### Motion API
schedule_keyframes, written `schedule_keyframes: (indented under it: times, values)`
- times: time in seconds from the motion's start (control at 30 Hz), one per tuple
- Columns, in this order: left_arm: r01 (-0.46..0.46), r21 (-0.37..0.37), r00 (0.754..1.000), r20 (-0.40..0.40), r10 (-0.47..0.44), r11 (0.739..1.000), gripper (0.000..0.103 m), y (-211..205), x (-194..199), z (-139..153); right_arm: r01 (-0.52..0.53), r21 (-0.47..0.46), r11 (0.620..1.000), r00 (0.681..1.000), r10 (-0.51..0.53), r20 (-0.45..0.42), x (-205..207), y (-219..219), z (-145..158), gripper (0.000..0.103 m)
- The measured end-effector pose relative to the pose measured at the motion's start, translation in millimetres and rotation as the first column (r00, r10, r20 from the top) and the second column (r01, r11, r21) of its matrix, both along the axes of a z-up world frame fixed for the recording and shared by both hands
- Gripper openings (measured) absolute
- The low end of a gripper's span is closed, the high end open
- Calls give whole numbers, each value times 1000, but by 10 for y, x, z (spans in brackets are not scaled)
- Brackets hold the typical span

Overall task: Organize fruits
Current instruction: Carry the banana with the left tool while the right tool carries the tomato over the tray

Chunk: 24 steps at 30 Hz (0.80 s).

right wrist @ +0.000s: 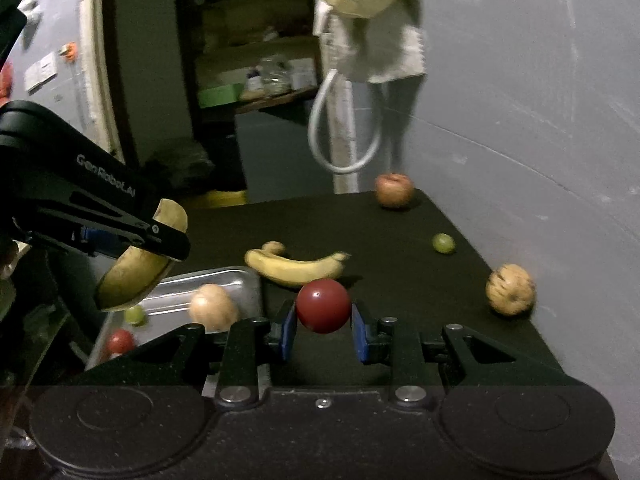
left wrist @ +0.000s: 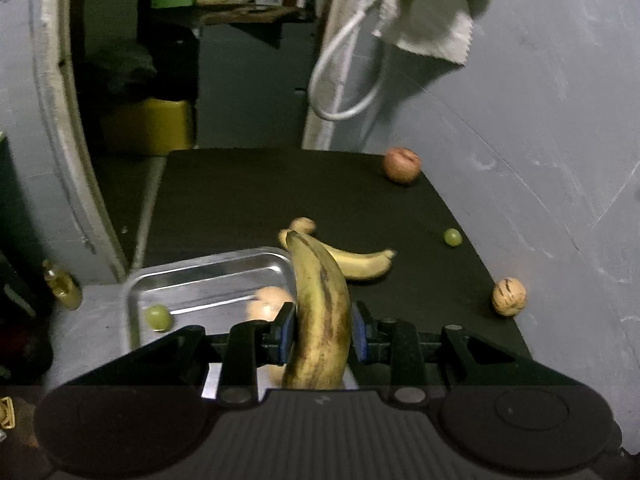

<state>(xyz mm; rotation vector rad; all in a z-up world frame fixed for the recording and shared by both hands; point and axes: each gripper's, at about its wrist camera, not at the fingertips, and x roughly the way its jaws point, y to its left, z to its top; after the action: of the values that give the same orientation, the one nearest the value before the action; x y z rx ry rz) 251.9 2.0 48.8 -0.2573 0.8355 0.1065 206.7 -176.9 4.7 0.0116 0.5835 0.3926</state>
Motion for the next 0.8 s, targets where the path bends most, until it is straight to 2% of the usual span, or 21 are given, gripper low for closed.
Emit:
schedule_keyframes:
  times: [0.2, 0.47, 0.8]
  values:
    - [-77, 0, 997, 4, 77, 997, 32, 287, -289, 32, -77, -7, 997, 997, 77, 2, -100, 208, 41, 31]
    - [-173, -19, 984, -49, 172, 985, 32, 624, -659, -168, -168, -21, 986, 986, 167, -23, -221, 464, 14, 31]
    - [-192, -60, 974, -130, 183, 980, 32, 762, -932, -499, -246, -70, 967, 967, 240, -84, -325, 683, -184, 31]
